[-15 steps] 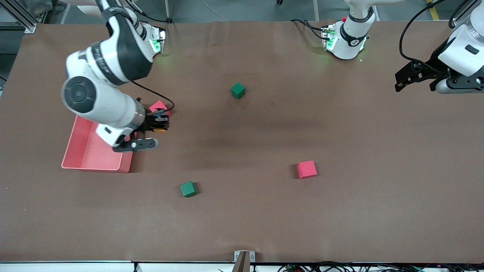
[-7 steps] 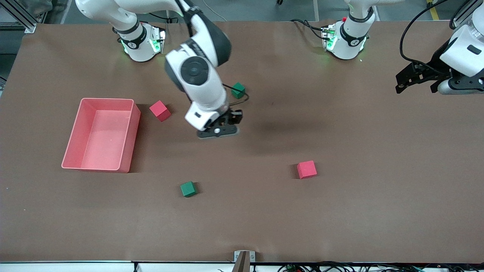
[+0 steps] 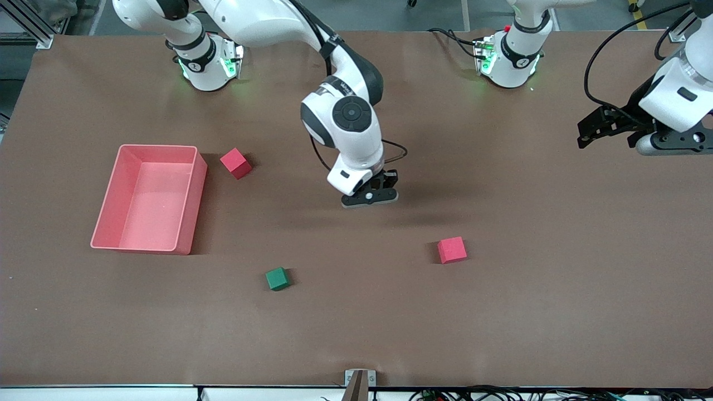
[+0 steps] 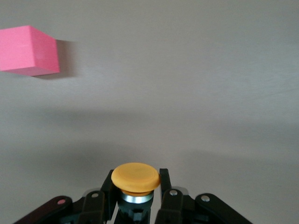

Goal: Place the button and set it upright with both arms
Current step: 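Carry the button to mid-table and set it upright, opening the right gripper, then withdraw the right gripper while the left gripper reaches the button, then lower the left gripper over the button and grasp it, then lift the button and carry it away from the tray with the left gripper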

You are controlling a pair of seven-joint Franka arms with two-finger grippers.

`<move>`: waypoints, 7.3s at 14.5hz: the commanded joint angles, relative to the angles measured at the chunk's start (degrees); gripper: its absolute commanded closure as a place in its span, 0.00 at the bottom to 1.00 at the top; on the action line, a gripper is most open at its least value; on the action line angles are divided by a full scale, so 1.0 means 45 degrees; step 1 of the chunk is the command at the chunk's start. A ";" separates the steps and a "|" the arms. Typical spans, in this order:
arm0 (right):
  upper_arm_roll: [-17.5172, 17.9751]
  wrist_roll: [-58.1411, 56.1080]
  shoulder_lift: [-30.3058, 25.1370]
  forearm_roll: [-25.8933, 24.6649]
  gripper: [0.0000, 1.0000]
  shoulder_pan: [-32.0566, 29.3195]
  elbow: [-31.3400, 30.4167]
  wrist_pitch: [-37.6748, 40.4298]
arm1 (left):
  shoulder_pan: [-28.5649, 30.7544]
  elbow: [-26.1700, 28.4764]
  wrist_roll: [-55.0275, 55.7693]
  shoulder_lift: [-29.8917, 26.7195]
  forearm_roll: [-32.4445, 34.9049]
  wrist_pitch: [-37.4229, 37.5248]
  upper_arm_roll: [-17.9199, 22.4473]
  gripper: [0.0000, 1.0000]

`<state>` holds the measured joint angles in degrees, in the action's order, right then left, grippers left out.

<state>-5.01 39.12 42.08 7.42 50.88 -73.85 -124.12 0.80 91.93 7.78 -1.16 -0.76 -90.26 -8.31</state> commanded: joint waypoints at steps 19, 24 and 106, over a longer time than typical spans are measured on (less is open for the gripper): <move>-0.0390 0.2012 0.3696 -0.1841 0.90 0.1153 0.1959 -0.1636 | 0.0056 -0.0096 -0.0147 0.0627 0.0071 -0.0256 -0.0029 0.00; -0.0390 0.1522 0.3658 -0.2021 0.21 0.1017 0.1940 -0.1616 | 0.0075 -0.0155 -0.0146 0.0647 0.0031 -0.0275 -0.0029 0.00; 0.0254 -0.9591 -1.0522 -0.1923 0.00 -1.1444 -0.4310 0.7895 | -0.2506 0.1796 1.8252 0.5963 0.5656 -0.4458 -0.3114 1.00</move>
<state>-4.49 -4.11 -4.58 -1.16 0.47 -92.75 -88.44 -13.11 96.88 87.51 30.15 23.55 -113.12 -22.10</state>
